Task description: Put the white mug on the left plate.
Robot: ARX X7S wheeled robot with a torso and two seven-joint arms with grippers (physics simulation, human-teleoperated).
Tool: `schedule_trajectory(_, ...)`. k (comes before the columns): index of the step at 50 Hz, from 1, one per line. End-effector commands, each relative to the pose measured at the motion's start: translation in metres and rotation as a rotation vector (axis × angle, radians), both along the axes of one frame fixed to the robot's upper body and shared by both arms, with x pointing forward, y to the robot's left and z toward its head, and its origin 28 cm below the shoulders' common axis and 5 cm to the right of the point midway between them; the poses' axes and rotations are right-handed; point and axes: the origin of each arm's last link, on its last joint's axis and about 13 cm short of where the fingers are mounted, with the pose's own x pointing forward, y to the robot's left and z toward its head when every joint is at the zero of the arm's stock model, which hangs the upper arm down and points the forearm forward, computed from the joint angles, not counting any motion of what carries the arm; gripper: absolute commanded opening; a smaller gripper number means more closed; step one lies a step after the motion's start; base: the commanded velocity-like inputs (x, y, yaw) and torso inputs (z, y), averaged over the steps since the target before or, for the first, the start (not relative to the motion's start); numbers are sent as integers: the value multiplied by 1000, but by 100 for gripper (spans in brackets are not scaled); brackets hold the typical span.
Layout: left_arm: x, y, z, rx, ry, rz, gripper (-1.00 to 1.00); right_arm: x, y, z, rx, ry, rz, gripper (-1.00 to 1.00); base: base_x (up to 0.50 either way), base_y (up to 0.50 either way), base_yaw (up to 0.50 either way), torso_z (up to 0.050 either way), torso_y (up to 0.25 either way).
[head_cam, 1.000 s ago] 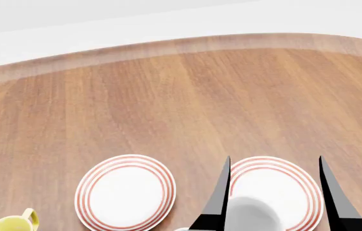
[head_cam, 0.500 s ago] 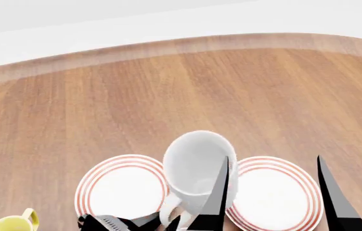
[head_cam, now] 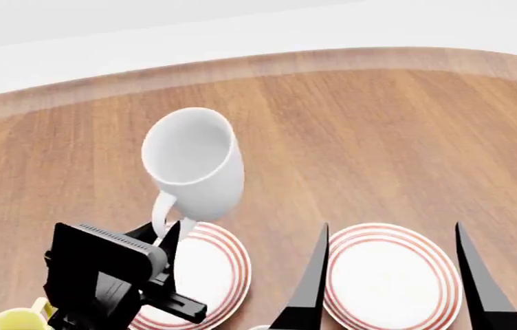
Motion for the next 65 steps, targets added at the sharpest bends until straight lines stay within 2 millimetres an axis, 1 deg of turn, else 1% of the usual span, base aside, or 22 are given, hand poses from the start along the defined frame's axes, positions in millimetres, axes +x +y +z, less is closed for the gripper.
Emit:
schedule_trajectory(1, 25, 16, 7, -40, -12, 143, -100, 0, -1, 0, -2, -2, -4, 100, 0, 0, 0, 0, 0)
schedule_trajectory(4, 30, 18, 7, -45, -5, 164, -100, 0, -1, 0, -2, 0, -5, 100, 0, 0, 0, 0, 0)
schedule_trajectory(5, 32, 19, 3, -30, -10, 173, -100, 0, -1, 0, -3, 0, -3, 100, 0, 0, 0, 0, 0)
schedule_trajectory(8, 36, 21, 0, -36, 3, 190, -100, 0, -1, 0, -3, -1, -5, 100, 0, 0, 0, 0, 0)
schedule_trajectory(15, 42, 25, -4, -28, 16, 226, -100, 0, -1, 0, -4, 0, -7, 100, 0, 0, 0, 0, 0)
schedule_trajectory(25, 46, 24, -8, -24, 32, 220, -100, 0, 0, 0, -5, 3, -8, 100, 0, 0, 0, 0, 1)
schedule_trajectory(26, 47, 24, -8, -59, 56, 219, -100, 0, 0, 0, -6, 2, -8, 100, 0, 0, 0, 0, 0)
schedule_trajectory(29, 48, 23, -11, -35, 54, 220, -100, 0, 0, 0, -5, 3, -8, 100, 0, 0, 0, 0, 0)
schedule_trajectory(34, 52, 22, -22, -24, 73, 219, -100, 0, 0, 0, -6, 5, -8, 100, 0, 0, 0, 0, 0)
schedule_trajectory(41, 53, 20, -27, -22, 88, 213, -100, 1, 0, 0, -5, 7, -9, 100, 0, 0, 0, 0, 0)
schedule_trajectory(44, 50, 19, -29, -22, 95, 212, -100, 0, -1, 0, -5, 8, -8, 100, 0, 0, 0, 0, 0)
schedule_trajectory(48, 47, 19, -38, -21, 113, 215, -100, 0, -1, 0, -4, 8, -10, 100, 0, 0, 0, 0, 3)
schedule_trajectory(56, 43, 19, -49, 17, 127, 221, -100, 1, 0, 0, -4, 11, -8, 100, 0, 0, 0, 0, 0)
schedule_trajectory(59, 39, 19, -57, 28, 143, 219, -100, 1, 0, 0, -4, 12, -7, 100, 0, 0, 0, 0, 0)
schedule_trajectory(62, 39, 19, -61, 33, 147, 218, -100, 1, 0, 0, -4, 13, -7, 100, 0, 0, 0, 0, 0)
schedule_trajectory(65, 34, 18, -61, 33, 152, 216, -100, 1, 0, 0, -5, 13, -7, 100, 0, 0, 0, 0, 0)
